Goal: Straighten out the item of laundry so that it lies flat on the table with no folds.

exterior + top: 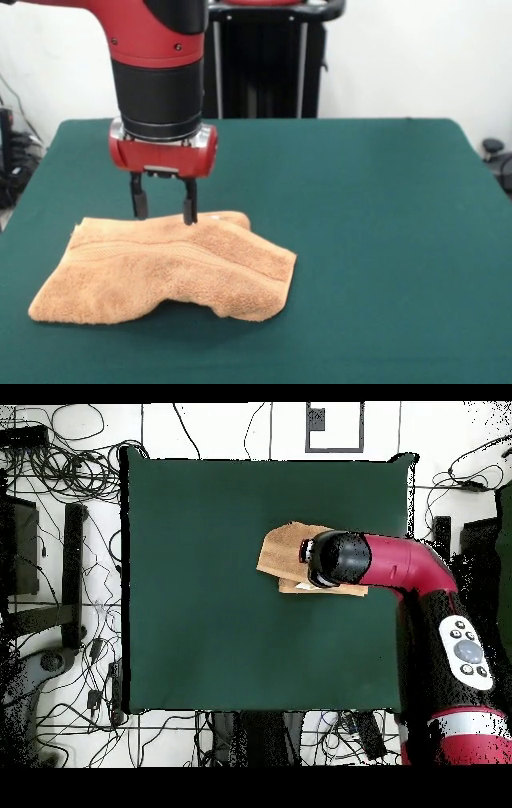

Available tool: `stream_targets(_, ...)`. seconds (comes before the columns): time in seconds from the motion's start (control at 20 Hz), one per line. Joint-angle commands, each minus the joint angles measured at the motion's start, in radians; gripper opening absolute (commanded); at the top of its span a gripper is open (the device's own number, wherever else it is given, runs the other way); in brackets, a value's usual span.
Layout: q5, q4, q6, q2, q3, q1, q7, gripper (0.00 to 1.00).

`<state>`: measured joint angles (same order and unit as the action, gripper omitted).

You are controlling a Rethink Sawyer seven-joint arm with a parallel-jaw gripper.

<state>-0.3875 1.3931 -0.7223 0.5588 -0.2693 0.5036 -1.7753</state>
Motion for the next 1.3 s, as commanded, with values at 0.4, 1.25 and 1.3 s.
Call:
stream_targets(0.4,-0.032,0.038,0.006,-0.063,-0.096,-0.087,0.080,1.00)
stream_targets(1.25,0.009,0.170,0.108,-0.015,-0.047,-0.158,-0.080,1.00)
stream_targets(1.3,0.014,0.177,0.106,-0.012,-0.045,-0.158,-0.083,1.00)
